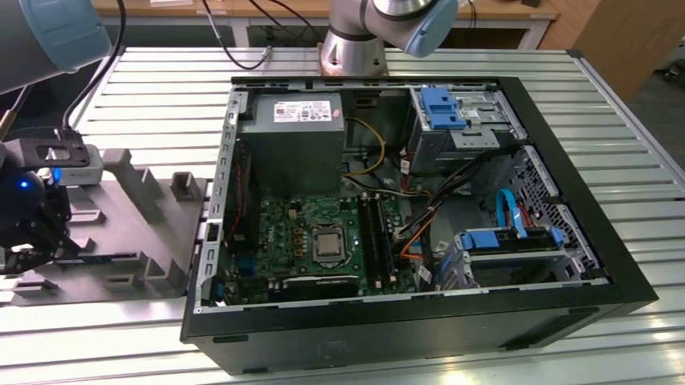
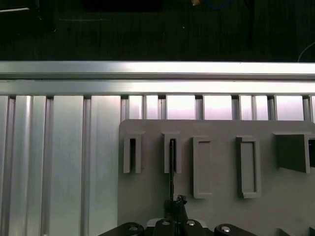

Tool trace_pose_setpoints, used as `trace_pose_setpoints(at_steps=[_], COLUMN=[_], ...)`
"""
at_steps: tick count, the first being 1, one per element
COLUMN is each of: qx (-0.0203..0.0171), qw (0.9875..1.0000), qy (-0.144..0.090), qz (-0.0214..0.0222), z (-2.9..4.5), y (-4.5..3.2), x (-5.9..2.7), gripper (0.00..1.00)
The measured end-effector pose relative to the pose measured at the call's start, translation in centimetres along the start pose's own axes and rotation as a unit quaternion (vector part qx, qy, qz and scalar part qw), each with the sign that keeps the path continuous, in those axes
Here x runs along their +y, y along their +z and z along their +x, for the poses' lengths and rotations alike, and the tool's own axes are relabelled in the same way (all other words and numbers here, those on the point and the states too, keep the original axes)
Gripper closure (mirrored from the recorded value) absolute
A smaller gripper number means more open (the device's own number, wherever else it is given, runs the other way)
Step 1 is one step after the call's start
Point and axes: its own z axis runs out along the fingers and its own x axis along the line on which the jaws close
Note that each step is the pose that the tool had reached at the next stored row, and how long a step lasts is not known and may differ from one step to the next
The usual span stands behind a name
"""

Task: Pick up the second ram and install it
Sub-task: 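Pick up the second ram and move it above second insertion slot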

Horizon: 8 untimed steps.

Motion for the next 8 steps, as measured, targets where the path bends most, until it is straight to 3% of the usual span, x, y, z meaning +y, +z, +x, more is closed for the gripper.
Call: trace_pose_setpoints(at_steps=[2, 5, 8], qx=[0.0, 0.0, 0.0], qw=[1.0, 1.0, 1.0], qy=[0.0, 0.0, 0.0], qz=[0.0, 0.0, 0.0], z=[0.0, 0.0, 0.0], y=[0.0, 0.0, 0.0], x=[0.0, 0.0, 0.0], gripper=[0.89, 0.71, 0.65])
